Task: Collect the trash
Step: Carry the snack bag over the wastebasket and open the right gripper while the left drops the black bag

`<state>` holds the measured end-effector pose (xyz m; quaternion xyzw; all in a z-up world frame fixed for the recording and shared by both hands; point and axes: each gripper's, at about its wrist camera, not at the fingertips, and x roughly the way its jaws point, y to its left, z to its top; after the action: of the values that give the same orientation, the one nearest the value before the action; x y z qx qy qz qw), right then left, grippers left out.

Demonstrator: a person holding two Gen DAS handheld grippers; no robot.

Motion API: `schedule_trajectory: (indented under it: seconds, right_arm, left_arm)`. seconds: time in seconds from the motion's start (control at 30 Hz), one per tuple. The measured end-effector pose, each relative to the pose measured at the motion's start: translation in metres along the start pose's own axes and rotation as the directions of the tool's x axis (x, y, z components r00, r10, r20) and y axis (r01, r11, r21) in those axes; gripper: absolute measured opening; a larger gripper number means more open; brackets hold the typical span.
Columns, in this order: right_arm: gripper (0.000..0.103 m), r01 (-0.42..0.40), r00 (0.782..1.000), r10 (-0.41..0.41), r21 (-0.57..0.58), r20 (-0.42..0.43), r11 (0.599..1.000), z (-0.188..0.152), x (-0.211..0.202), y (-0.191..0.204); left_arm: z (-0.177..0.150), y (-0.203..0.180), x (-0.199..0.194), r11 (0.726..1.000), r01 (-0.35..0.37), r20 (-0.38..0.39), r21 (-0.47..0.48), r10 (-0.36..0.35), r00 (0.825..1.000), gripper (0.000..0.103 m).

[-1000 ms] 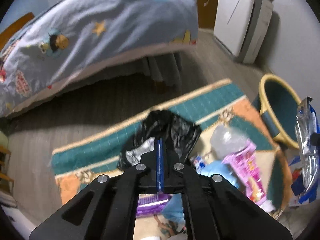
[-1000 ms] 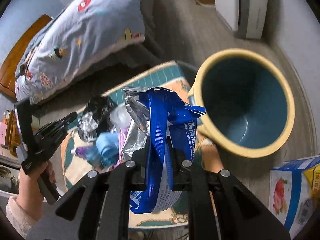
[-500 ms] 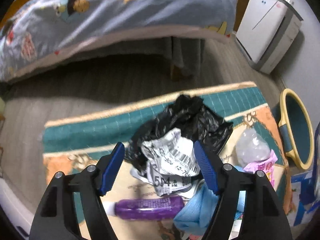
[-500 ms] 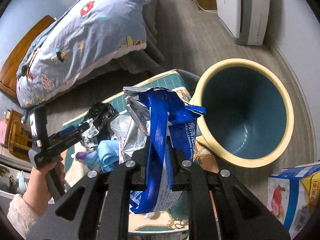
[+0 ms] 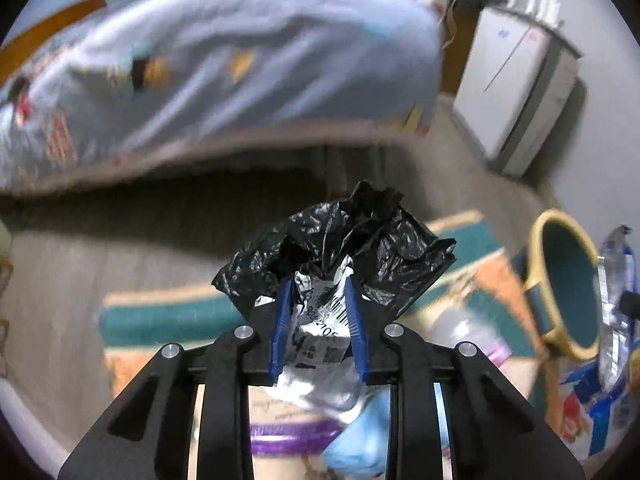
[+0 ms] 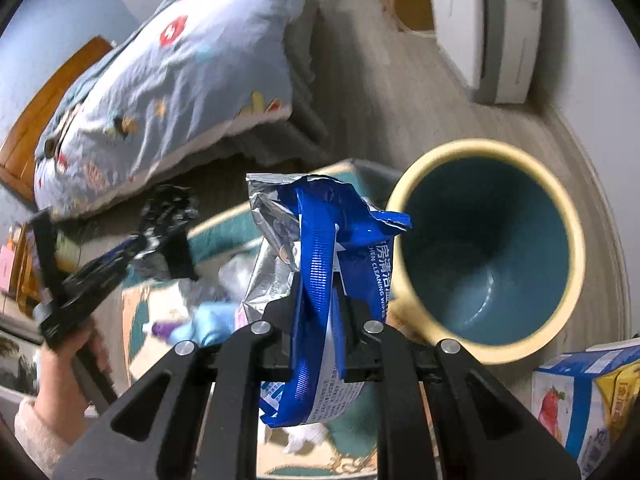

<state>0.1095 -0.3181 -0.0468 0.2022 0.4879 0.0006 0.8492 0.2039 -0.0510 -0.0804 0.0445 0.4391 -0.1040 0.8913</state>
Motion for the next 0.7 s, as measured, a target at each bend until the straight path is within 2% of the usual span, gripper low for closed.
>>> schedule_trajectory:
  seconds: [0.07,0.1,0.13,0.23,0.27,0.3,0.43,0.53,0.63,0.7]
  right_arm:
    - [0.012,0.018,0.999,-0.019,0.029,0.031,0.999,0.008,-0.007,-0.013]
    - [0.012,0.026,0.999,-0.028,0.043,0.042,0.999,0.011,-0.009,-0.019]
    - [0.012,0.039,0.997,-0.042,0.066,0.057,0.997,0.016,-0.013,-0.029]
    - [0.012,0.076,0.993,-0.086,0.114,0.084,0.991,0.025,-0.020,-0.054]
    - [0.012,0.085,0.991,-0.097,0.132,0.088,0.988,0.027,-0.021,-0.062]
    - [0.012,0.092,0.990,-0.106,0.149,0.089,0.985,0.028,-0.021,-0.069]
    - [0.012,0.100,0.992,-0.114,0.199,0.060,0.975,0.028,-0.017,-0.091]
    - [0.012,0.108,0.991,-0.121,0.187,0.062,0.976,0.030,-0.018,-0.094]
    - [0.012,0.109,0.991,-0.121,0.182,0.055,0.977,0.032,-0.013,-0.093]
    - [0.012,0.108,0.992,-0.118,0.175,0.048,0.979,0.031,-0.011,-0.090]
  left_arm:
    - [0.012,-0.022,-0.020,0.998,0.023,0.067,0.051,-0.026,0.997,0.028]
    - [0.014,-0.032,-0.027,0.997,0.032,0.089,0.076,-0.038,0.995,0.019]
    - [0.017,-0.047,-0.034,0.993,0.049,0.105,0.108,-0.060,0.993,0.018]
    - [0.022,-0.082,-0.042,0.979,0.107,0.122,0.176,-0.129,0.984,0.015]
    - [0.020,-0.098,-0.044,0.969,0.144,0.115,0.200,-0.169,0.979,0.006]
    - [0.017,-0.114,-0.043,0.958,0.175,0.098,0.227,-0.201,0.975,0.002]
    - [0.011,-0.137,-0.024,0.950,0.178,0.050,0.256,-0.197,0.979,0.002]
    - [0.014,-0.121,-0.003,0.966,0.169,0.011,0.197,-0.175,0.985,0.002]
    - [0.020,-0.108,0.017,0.974,0.135,-0.011,0.184,-0.136,0.991,0.002]
    - [0.023,-0.100,0.031,0.975,0.111,-0.038,0.190,-0.106,0.994,0.013]
